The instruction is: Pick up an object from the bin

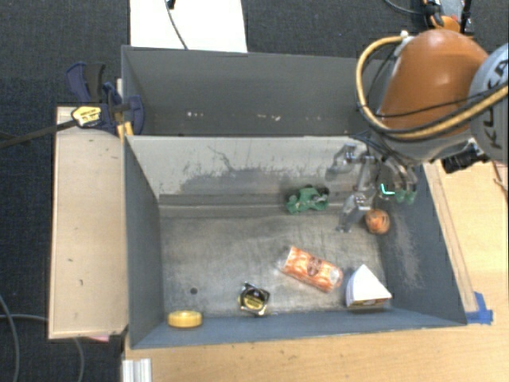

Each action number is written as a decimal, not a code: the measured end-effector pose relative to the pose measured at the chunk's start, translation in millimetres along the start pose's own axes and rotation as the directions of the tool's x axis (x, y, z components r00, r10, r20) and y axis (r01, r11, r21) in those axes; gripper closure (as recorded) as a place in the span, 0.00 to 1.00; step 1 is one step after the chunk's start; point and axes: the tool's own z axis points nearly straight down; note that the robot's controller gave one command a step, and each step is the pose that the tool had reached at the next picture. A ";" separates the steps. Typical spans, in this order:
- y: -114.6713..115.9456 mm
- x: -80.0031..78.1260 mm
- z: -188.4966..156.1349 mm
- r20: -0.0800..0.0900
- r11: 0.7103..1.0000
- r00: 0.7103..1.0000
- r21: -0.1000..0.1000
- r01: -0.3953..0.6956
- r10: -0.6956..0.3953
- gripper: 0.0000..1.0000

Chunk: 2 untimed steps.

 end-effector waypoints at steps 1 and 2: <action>0.0 -1.4 -4.7 0.008 1.000 1.000 0.000 0.000 0.000 0.00; 12.8 29.3 74.8 0.011 1.000 1.000 0.000 0.024 -0.024 0.00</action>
Offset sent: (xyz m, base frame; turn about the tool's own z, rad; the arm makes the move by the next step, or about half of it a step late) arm -0.0661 0.0293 -0.1677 -0.0405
